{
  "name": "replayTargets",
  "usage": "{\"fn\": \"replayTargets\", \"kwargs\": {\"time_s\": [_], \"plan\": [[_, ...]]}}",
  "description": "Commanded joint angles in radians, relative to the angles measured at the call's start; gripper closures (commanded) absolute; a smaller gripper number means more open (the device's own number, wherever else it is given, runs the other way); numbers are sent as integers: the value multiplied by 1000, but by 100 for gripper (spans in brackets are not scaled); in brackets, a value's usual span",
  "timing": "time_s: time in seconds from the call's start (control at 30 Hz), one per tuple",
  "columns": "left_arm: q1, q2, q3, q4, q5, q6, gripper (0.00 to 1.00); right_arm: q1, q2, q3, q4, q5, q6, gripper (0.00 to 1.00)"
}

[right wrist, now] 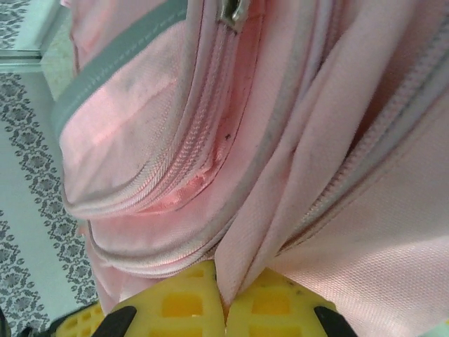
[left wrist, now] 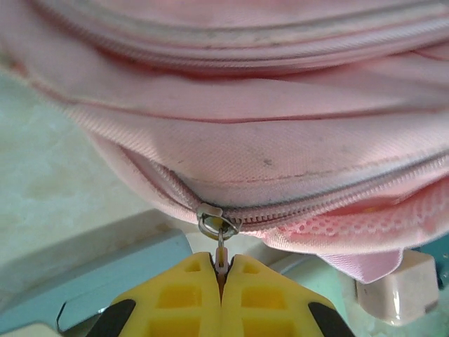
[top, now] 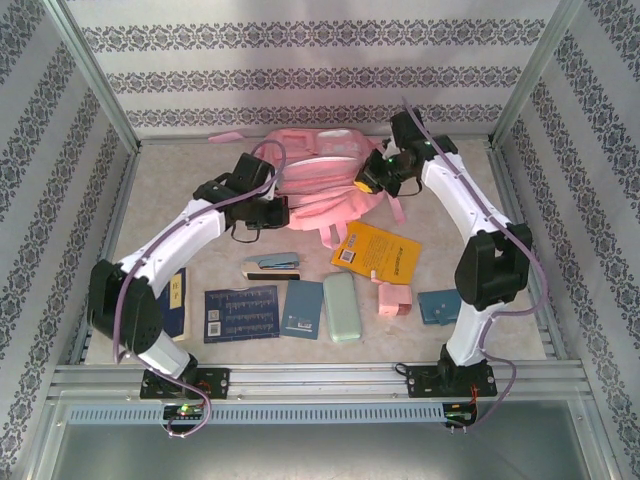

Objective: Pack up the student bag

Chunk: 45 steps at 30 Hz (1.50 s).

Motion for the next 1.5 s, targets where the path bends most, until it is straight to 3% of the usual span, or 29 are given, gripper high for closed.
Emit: {"fn": "replayTargets", "kwargs": {"time_s": [0.0,0.03,0.1,0.2,0.37,0.6,0.77,1.23,1.3,1.47], "plan": [[-31,-29,-18,-30,22,-23,100,8,62,102,-16,12,-55,94],[-37,-22,-16,-26,25,-27,100,8,75,113,-24,19,-53,89],[-42,2,-2,-18,34,-32,100,8,93,140,-54,40,-52,66],[-42,46,44,-8,52,-43,100,17,80,163,-103,86,-61,51],[-58,106,130,-18,72,-41,100,25,-22,92,-127,127,4,48],[-102,143,157,-6,80,-54,100,99,-186,-215,112,9,354,48],[-118,155,171,-8,75,-54,100,173,-168,-250,192,-2,450,46],[-123,123,146,-4,64,-61,100,222,-33,-206,219,75,506,49],[-124,119,139,-4,64,-61,100,225,-15,-190,222,77,501,55],[-123,106,132,-23,40,-47,100,219,-11,-162,161,134,448,88]]}}
